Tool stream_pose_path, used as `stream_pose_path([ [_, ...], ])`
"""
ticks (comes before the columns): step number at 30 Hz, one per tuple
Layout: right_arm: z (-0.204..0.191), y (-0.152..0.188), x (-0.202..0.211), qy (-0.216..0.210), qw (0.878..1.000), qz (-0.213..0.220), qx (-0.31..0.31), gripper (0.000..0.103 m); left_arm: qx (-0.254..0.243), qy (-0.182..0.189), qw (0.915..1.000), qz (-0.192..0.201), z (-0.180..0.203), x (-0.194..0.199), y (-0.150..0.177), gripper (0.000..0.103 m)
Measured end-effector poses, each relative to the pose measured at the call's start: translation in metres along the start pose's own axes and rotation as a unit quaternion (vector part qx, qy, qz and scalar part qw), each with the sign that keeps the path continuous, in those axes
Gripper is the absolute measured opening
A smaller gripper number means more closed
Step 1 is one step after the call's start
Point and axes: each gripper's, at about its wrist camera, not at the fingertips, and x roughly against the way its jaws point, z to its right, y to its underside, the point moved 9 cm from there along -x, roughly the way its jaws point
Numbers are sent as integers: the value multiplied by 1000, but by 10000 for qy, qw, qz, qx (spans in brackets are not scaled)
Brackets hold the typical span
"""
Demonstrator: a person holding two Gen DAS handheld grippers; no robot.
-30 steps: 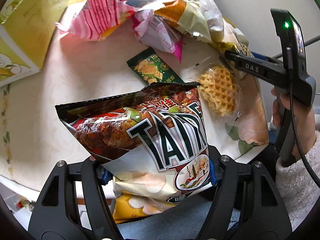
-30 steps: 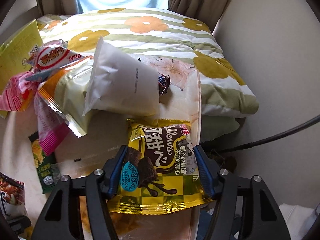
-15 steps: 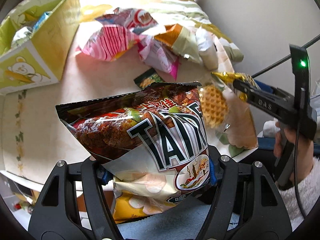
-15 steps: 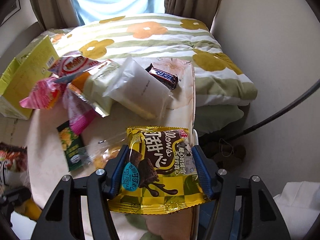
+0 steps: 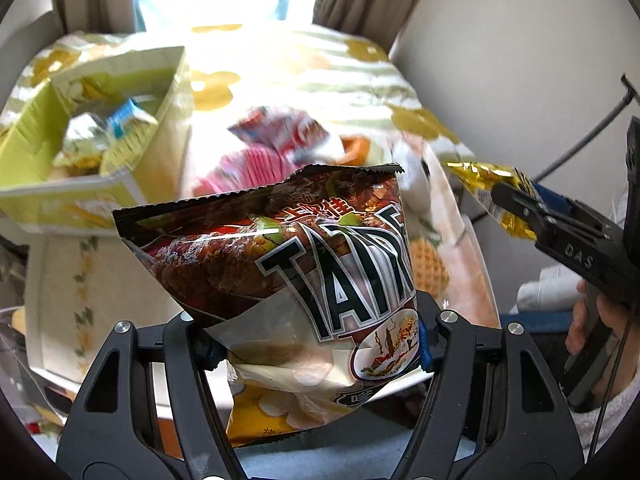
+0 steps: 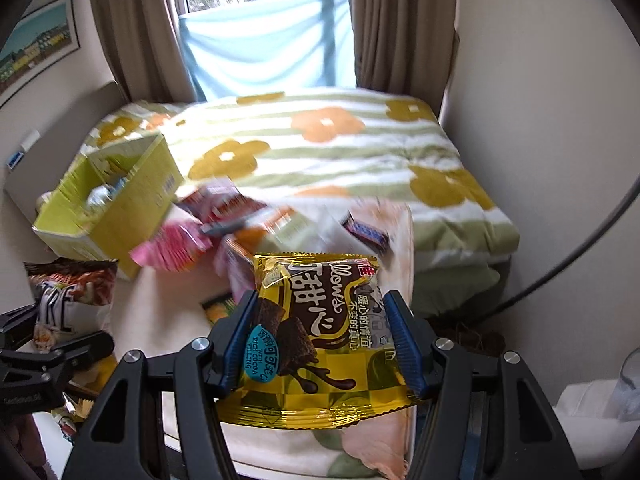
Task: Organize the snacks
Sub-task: 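Carry both held packets over the box and open both grippers to drop them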
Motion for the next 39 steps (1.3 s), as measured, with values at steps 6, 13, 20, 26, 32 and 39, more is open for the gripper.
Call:
stream_pose_path([
  [6,-43,-35,14,-198,9992,342,41,58,174,-33,9988,462,-52,28,-41,65],
  [13,-118,-77,4,-461,9976,514,81,58,333,-253,9966,715,-138,54,-84,65],
  [20,-207,-116,-25,-851,9948,518,211,58,676,-551,9930,796,-249,63,-125,65],
  [26,-275,-133,-53,-1038,9933,392,320,58,746,-670,9930,623,-321,55,-139,65],
  [32,-324,-132,-85,-1177,9928,119,177,58,623,-799,9945,281,-368,28,-141,65],
  [39,-354,-122,-110,-1147,9926,-244,317,58,399,-857,9954,171,-383,4,-136,100],
])
